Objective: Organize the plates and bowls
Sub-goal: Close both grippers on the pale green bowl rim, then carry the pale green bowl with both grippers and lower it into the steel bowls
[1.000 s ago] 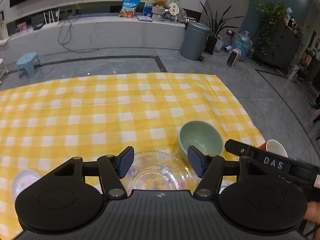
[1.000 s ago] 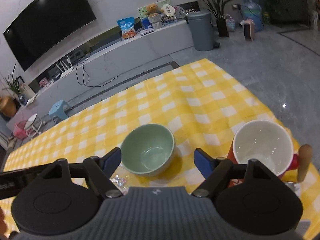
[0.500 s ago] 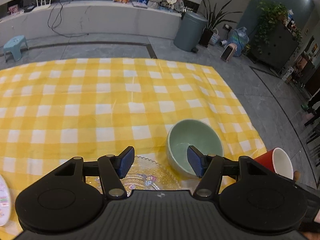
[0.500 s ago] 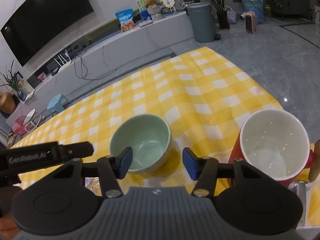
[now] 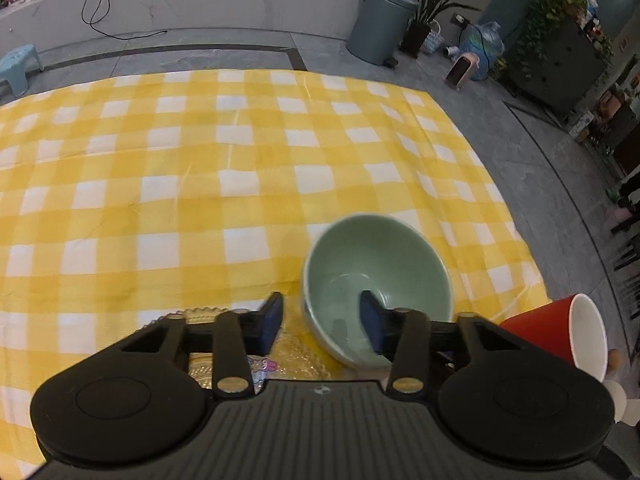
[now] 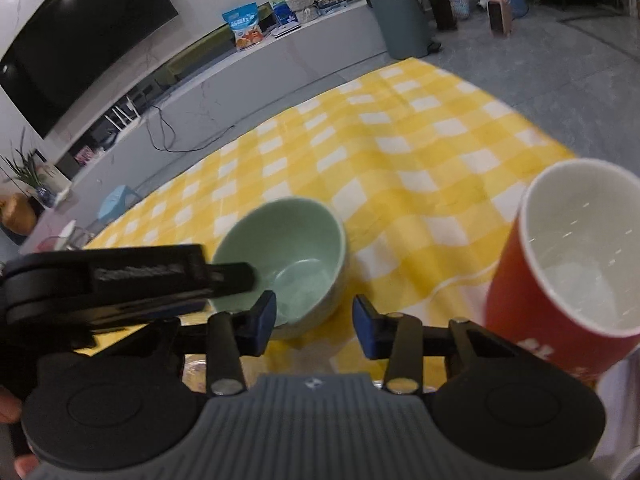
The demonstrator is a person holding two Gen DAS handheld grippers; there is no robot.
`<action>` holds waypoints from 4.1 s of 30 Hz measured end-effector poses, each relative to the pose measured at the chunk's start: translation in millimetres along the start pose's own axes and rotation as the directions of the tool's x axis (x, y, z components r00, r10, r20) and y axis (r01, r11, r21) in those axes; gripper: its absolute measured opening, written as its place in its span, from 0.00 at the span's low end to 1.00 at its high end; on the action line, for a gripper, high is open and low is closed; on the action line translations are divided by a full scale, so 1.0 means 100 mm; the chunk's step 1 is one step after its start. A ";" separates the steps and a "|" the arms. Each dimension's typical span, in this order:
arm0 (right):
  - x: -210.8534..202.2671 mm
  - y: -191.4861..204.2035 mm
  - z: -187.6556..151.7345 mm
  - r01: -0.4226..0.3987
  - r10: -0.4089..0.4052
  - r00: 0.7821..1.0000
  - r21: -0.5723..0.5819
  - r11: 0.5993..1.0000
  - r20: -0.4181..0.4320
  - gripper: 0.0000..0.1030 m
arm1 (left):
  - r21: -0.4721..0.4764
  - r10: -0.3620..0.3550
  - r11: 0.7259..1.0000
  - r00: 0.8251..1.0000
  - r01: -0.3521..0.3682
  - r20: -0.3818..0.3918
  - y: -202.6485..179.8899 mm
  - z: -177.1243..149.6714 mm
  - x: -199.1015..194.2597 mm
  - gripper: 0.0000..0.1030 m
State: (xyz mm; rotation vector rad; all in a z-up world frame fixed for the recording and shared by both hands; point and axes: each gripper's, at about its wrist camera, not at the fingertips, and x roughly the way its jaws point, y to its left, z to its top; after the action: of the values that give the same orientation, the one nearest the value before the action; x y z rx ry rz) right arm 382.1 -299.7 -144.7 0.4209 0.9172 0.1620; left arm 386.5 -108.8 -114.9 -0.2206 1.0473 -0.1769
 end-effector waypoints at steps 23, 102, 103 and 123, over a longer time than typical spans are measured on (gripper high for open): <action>0.17 0.06 0.04 0.094 -0.095 0.995 -0.061 0.994 -0.007 0.17 | -0.035 0.035 0.999 0.998 -0.037 -0.042 0.03 -0.02 0.16 0.12; -1.46 2.32 -1.84 -0.390 0.264 0.918 -0.550 0.739 -0.296 0.10 | -0.365 0.393 0.858 0.919 -0.363 0.011 1.39 -1.91 -2.49 0.14; -1.45 2.33 -1.85 -0.389 0.256 0.918 -0.558 0.733 -0.303 0.10 | -0.362 0.386 0.861 0.923 -0.359 0.002 1.40 -1.91 -2.48 0.14; -1.16 2.27 -1.81 -0.384 0.201 0.911 -0.561 0.733 -0.361 0.11 | -0.328 0.331 0.878 0.937 -0.349 -0.111 1.51 -1.79 -2.15 0.18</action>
State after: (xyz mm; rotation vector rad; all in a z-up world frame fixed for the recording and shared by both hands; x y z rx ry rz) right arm 177.2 -78.5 -60.8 -0.0914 1.0052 0.8210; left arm 130.9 73.4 -60.9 -0.3440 1.1485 0.3267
